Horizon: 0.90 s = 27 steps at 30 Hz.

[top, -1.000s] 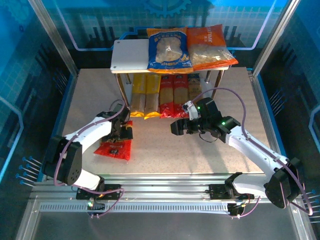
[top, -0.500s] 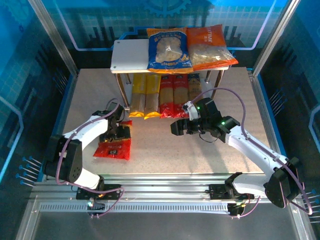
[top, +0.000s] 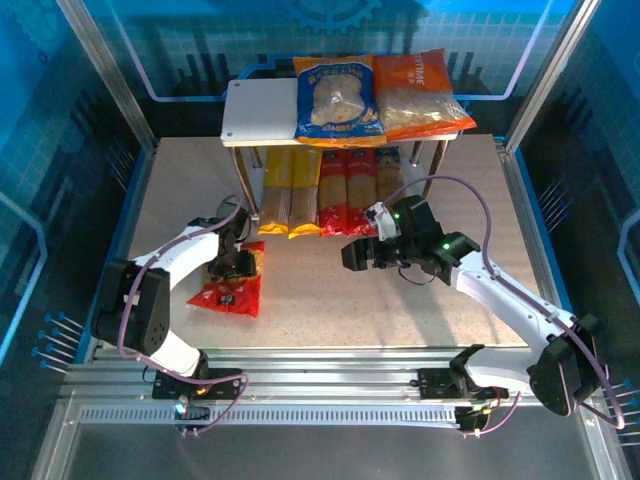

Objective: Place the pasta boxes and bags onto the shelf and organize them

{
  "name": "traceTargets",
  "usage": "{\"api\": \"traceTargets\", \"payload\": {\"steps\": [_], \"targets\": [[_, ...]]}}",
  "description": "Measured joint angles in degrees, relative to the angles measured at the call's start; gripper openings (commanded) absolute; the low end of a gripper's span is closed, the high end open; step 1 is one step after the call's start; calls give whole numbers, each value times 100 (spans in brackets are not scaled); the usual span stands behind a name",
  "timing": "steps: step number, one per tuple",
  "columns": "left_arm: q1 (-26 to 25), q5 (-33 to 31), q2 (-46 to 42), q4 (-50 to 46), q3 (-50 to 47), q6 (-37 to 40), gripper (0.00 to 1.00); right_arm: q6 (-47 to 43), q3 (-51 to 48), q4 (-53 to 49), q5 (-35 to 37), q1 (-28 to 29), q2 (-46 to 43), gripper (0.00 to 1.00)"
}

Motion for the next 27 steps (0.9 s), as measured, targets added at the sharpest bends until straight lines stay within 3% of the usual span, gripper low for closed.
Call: {"api": "traceTargets", "payload": {"steps": [2,5,17,27], "targets": [[9,48,-7,-39,35,-20,20,0,0,0,17,0,0,83],[11,127,-98,-81,90,-2,5,0,0,-2,39,0,0,83],[13,188,-280,-61,28,7,0,22,0,-2,42,0,0,83],[50,295,-1191,-199,-188,7,0,22,0,-4,63,0,0,83]]}}
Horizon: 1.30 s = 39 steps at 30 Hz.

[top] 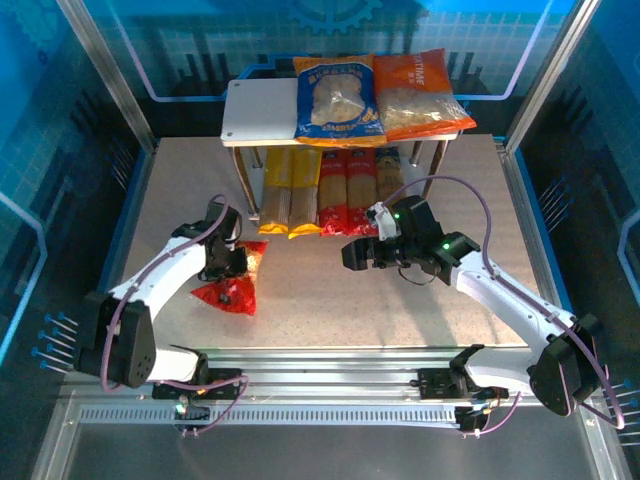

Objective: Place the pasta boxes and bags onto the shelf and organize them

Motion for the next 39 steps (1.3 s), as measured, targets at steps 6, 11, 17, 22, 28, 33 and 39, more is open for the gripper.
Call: {"api": "traceTargets", "payload": {"steps": [6,11,17,22,28,33,39], "targets": [[55,68,-717,-317,59,-2,0,-2,0,-22,2,0,0,83],[79,61,-1169,-874,525,2,0,-4,0,-35,17,0,0,83],[79,-33,-1552,-1482,1493,13,0,-55,66,-164,66,0,0,83],[79,-46,-1624,-1947,2573,138,0,-181,219,-328,195,-17,0,83],[79,232,-1554,-2116,3842,297,0,-267,321,-487,291,-59,11,83],[79,566,-933,-2114,5088,459,0,-310,424,-599,363,-81,42,83],[79,748,417,-2011,6773,713,0,-308,494,-640,365,-81,44,83]]}}
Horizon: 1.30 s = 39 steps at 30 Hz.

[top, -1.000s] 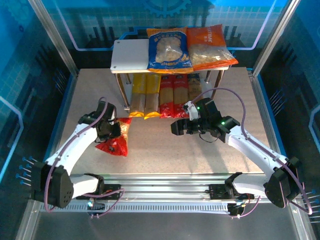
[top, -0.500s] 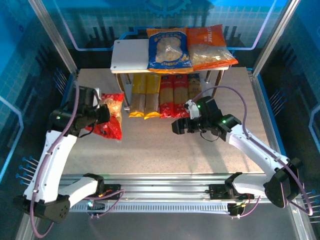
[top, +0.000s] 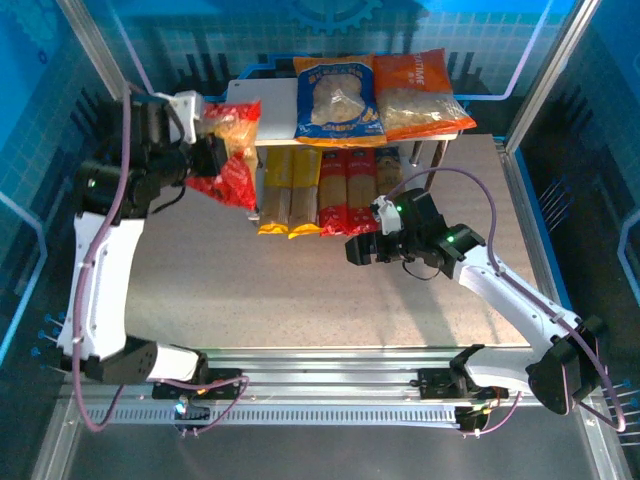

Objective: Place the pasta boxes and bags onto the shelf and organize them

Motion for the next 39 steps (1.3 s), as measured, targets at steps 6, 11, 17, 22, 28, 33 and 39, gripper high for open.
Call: {"api": "traceTargets", "payload": {"steps": [6,11,17,22,28,33,39], "targets": [[0,-4,1467,105,1792,175,0,2,15,-48,0,0,35,83],[0,-68,1886,452,1965,186,0,2,20,-66,2,0,74,83],[0,-221,1910,977,1742,79,0,2,20,-66,13,0,118,83],[0,-245,1965,1322,1709,-168,0,2,20,-63,13,0,216,83],[0,-264,2166,1696,1707,-459,0,0,20,-63,13,0,238,83],[0,-275,2441,1897,1705,-610,0,0,20,-61,-2,-22,249,83],[-11,-280,2520,2116,1556,-741,4,0,20,-57,-7,-125,249,83]]}}
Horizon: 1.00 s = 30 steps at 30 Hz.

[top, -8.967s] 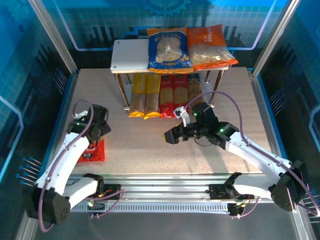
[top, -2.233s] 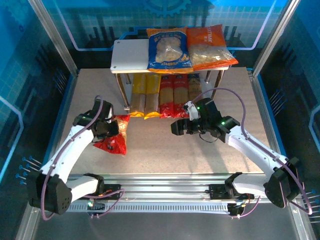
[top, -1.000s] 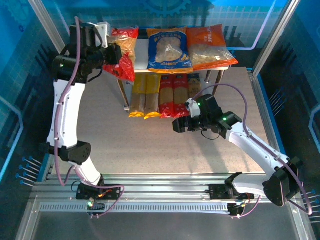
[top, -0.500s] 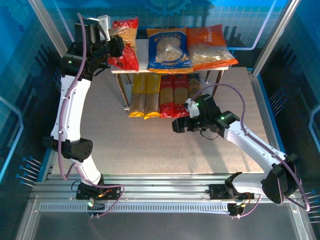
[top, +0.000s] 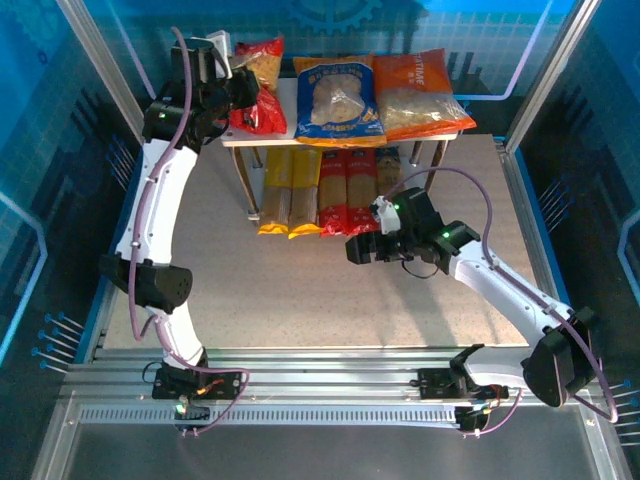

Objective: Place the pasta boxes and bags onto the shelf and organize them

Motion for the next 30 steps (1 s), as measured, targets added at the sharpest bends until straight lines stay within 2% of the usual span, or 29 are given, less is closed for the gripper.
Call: {"api": "traceTargets", "payload": {"steps": [10,12,16,17,19,21,25,30], "targets": [[-81,28,358,339,0,-219,23,0,-4,20,-35,-63,0,83],[-96,66,404,407,0,-302,29,0,-11,22,-42,-92,0,83],[-149,133,448,487,0,-409,52,0,-17,26,-39,-111,-2,83],[-162,155,452,496,0,-439,73,0,-31,31,-39,-111,-7,83],[-201,195,452,531,0,-450,81,0,-61,42,-39,-111,-15,83],[-249,195,452,595,0,-437,85,0,-94,44,-42,-114,-22,83],[-304,190,444,625,-11,-396,84,0,-101,46,-42,-114,-24,83],[-319,160,245,634,-227,-236,63,2,-101,46,-42,-114,-39,83]]}}
